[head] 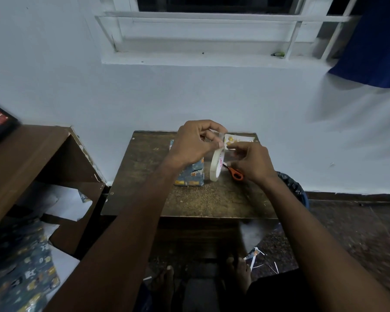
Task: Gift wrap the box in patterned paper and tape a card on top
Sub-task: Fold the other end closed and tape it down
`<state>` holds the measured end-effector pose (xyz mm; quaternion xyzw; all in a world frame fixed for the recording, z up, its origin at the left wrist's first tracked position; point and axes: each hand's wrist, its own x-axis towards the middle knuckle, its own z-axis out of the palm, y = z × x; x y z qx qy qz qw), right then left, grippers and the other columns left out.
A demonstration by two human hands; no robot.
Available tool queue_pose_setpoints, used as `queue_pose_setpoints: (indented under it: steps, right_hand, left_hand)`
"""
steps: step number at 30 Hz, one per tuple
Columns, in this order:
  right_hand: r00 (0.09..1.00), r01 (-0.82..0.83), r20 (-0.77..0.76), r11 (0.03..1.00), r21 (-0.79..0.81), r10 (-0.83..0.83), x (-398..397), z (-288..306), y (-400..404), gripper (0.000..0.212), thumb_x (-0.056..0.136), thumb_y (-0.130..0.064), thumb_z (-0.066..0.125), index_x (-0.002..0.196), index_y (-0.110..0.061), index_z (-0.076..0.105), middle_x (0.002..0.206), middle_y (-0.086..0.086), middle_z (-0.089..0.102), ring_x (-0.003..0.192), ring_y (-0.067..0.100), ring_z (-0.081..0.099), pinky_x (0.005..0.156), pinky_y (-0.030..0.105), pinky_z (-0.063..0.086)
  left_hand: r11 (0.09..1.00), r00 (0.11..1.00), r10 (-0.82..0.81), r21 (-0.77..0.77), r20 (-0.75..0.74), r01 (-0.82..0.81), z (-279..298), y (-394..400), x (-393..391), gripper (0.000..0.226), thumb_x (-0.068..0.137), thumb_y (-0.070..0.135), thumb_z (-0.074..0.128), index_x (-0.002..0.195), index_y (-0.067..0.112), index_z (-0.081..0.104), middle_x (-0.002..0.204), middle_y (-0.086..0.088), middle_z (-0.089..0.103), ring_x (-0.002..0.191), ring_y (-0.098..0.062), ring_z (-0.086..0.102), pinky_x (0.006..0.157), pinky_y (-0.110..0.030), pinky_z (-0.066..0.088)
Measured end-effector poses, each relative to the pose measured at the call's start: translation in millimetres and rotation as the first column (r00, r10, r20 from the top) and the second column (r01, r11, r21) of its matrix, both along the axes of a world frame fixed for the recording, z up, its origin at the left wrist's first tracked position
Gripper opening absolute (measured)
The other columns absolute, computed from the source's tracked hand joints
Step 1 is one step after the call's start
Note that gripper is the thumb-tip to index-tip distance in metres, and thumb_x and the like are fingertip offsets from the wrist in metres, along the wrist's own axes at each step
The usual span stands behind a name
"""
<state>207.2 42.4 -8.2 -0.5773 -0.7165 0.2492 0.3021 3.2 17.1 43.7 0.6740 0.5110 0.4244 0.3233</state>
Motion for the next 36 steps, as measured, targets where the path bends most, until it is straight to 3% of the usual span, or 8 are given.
queue_pose_setpoints:
  steps: [3, 6, 10, 13, 19, 23, 29, 36]
  right_hand:
    - [0.953, 0.090, 0.293, 0.996, -0.015, -0.082, 7, -4, 0, 0.023, 0.077, -0.011, 0.083, 0.099, -0.020, 0.081, 0.089, 0.000, 0.074, 0.088, 0.022, 0.069, 0.078, 0.037, 0.058]
    - [0.917, 0.111, 0.395, 0.989, -0.095, -0.065, 4, -7, -4, 0.020, 0.080, -0.019, 0.082, 0.100, -0.022, 0.080, 0.096, 0.004, 0.075, 0.092, 0.026, 0.067, 0.080, 0.041, 0.060]
    - [0.856, 0.102, 0.511, 0.995, -0.023, -0.076, -2, -8, -6, 0.017, 0.089, -0.022, 0.073, 0.104, -0.015, 0.074, 0.102, 0.009, 0.072, 0.095, 0.032, 0.066, 0.079, 0.039, 0.056]
    - [0.843, 0.082, 0.534, 0.997, -0.017, -0.060, -3, -9, -5, 0.020, 0.095, -0.022, 0.069, 0.112, -0.013, 0.072, 0.110, 0.012, 0.070, 0.101, 0.033, 0.066, 0.083, 0.041, 0.054]
    - [0.918, 0.088, 0.392, 0.995, -0.052, -0.061, 12, -4, 2, 0.024, 0.088, -0.010, 0.077, 0.112, -0.015, 0.078, 0.109, 0.005, 0.074, 0.102, 0.026, 0.066, 0.086, 0.035, 0.051]
    - [0.984, 0.033, 0.176, 0.992, -0.125, -0.011, 32, 7, 5, 0.034, 0.084, 0.003, 0.072, 0.107, -0.021, 0.078, 0.088, -0.002, 0.071, 0.088, 0.016, 0.067, 0.073, 0.024, 0.045]
    - [0.991, -0.127, -0.051, 0.986, -0.104, 0.122, 48, 16, 4, 0.042, 0.082, 0.007, 0.080, 0.095, -0.032, 0.075, 0.077, 0.001, 0.077, 0.073, 0.015, 0.076, 0.082, 0.036, 0.060]
    - [0.981, -0.184, -0.078, 0.975, -0.125, 0.175, 47, 22, 0, 0.040, 0.066, 0.000, 0.089, 0.091, -0.029, 0.079, 0.083, 0.001, 0.078, 0.077, 0.018, 0.075, 0.083, 0.041, 0.062]
  left_hand:
    - [1.000, 0.999, 0.022, 0.009, -0.044, -0.022, -2, 2, -1, 0.026, 0.088, 0.012, 0.084, 0.111, 0.022, 0.079, 0.083, 0.008, 0.080, 0.091, -0.005, 0.076, 0.091, -0.026, 0.055]
    - [0.999, 0.995, 0.030, 0.031, -0.093, -0.027, -5, 4, -1, 0.025, 0.091, 0.012, 0.080, 0.111, 0.025, 0.079, 0.082, 0.008, 0.080, 0.090, -0.004, 0.075, 0.087, -0.025, 0.057]
    - [1.000, 0.990, 0.026, 0.012, -0.136, -0.025, -6, 6, -1, 0.033, 0.090, 0.004, 0.071, 0.112, 0.028, 0.078, 0.086, 0.012, 0.080, 0.093, 0.001, 0.073, 0.085, -0.022, 0.057]
    - [1.000, 0.989, 0.015, -0.015, -0.149, -0.018, -4, 5, 1, 0.043, 0.086, -0.002, 0.062, 0.114, 0.028, 0.078, 0.087, 0.012, 0.080, 0.086, 0.006, 0.070, 0.071, -0.016, 0.051]
    - [0.999, 0.983, -0.004, -0.037, -0.183, -0.003, 0, 0, 4, 0.050, 0.084, 0.000, 0.057, 0.118, 0.032, 0.075, 0.092, 0.016, 0.080, 0.067, 0.017, 0.058, 0.058, -0.018, 0.037]
    - [0.999, 0.977, -0.029, -0.040, -0.211, 0.021, 1, -3, 4, 0.049, 0.080, 0.015, 0.055, 0.120, 0.037, 0.072, 0.095, 0.023, 0.078, 0.085, 0.017, 0.061, 0.064, -0.022, 0.037]
    - [0.998, 0.966, -0.042, -0.051, -0.256, 0.030, 1, -2, 3, 0.049, 0.089, 0.007, 0.064, 0.124, 0.042, 0.068, 0.102, 0.026, 0.076, 0.092, 0.018, 0.059, 0.068, -0.022, 0.038]
    - [0.998, 0.972, -0.037, -0.060, -0.234, 0.024, 4, -6, 4, 0.048, 0.085, 0.019, 0.058, 0.125, 0.044, 0.065, 0.105, 0.027, 0.075, 0.103, 0.006, 0.063, 0.070, -0.027, 0.040]
